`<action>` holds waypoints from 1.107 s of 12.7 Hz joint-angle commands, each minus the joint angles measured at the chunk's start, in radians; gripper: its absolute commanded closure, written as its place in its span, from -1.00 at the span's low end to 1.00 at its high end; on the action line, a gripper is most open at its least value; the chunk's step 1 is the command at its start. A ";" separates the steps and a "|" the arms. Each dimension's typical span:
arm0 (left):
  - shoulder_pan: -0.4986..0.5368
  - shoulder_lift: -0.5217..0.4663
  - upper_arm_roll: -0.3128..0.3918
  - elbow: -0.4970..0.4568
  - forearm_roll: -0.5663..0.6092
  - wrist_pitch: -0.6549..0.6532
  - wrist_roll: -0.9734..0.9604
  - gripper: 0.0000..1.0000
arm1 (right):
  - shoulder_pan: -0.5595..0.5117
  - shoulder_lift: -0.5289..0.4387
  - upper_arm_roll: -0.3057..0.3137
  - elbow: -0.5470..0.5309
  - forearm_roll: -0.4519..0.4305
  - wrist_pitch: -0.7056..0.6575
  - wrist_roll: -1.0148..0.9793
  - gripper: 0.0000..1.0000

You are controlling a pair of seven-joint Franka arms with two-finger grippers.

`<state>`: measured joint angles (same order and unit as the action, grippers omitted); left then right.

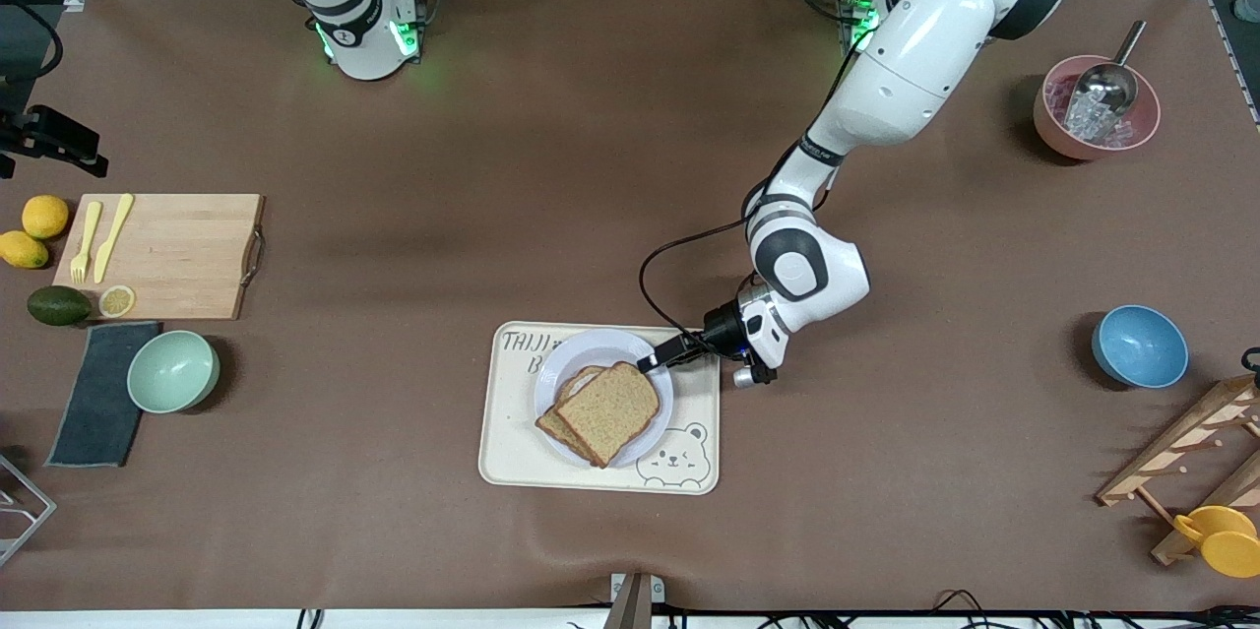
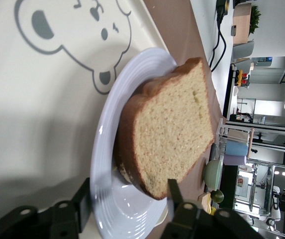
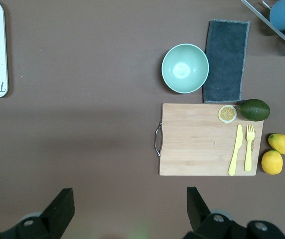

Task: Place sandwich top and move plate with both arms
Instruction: 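Open the left gripper and release the plate rim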

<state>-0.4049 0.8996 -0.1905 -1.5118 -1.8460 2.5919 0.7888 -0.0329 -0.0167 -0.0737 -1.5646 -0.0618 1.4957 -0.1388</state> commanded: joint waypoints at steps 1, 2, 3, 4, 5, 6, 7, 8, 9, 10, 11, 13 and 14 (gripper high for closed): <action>0.012 -0.034 0.011 0.002 0.036 0.030 0.000 -1.00 | -0.012 0.012 0.009 0.021 -0.012 -0.003 0.007 -1.00; 0.015 -0.048 0.012 -0.004 0.037 0.043 0.001 -1.00 | -0.012 0.011 0.008 0.021 -0.012 -0.006 0.007 -1.00; 0.014 -0.065 0.013 -0.008 0.037 0.086 0.001 -1.00 | -0.013 0.011 0.008 0.021 -0.012 -0.005 0.007 -1.00; 0.006 -0.079 0.013 -0.010 0.039 0.150 0.004 -1.00 | -0.015 0.012 0.008 0.021 -0.012 0.000 0.007 -1.00; -0.002 -0.094 0.013 -0.017 0.042 0.219 0.006 -1.00 | -0.016 0.012 0.006 0.021 -0.013 0.001 0.007 -1.00; -0.012 -0.106 0.013 -0.021 0.066 0.287 0.009 -1.00 | -0.016 0.012 0.006 0.021 -0.015 0.000 0.007 -1.00; -0.017 -0.116 0.011 -0.031 0.109 0.342 0.009 -1.00 | -0.022 0.012 0.005 0.021 -0.015 0.000 0.005 -1.00; -0.014 -0.126 0.011 -0.042 0.152 0.373 0.009 -1.00 | -0.027 0.012 0.005 0.021 -0.015 0.000 0.005 -1.00; -0.003 -0.136 0.011 -0.059 0.181 0.384 0.009 -1.00 | -0.028 0.012 0.005 0.023 -0.015 0.000 0.005 -1.00; 0.012 -0.152 0.012 -0.074 0.195 0.386 0.009 -1.00 | -0.030 0.012 0.005 0.023 -0.016 0.000 0.004 -1.00; 0.033 -0.175 0.013 -0.088 0.205 0.387 0.009 -1.00 | -0.030 0.012 0.005 0.021 -0.018 0.000 0.004 -1.00; 0.090 -0.192 0.013 -0.096 0.275 0.387 0.007 -1.00 | -0.030 0.014 0.005 0.021 -0.015 0.002 0.004 -1.00; 0.118 -0.191 0.013 -0.096 0.331 0.387 0.007 -1.00 | -0.030 0.012 0.005 0.021 -0.015 0.002 0.005 -1.00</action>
<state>-0.3374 0.7502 -0.1713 -1.5596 -1.5884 2.9816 0.7918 -0.0534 -0.0154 -0.0773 -1.5637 -0.0622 1.5006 -0.1388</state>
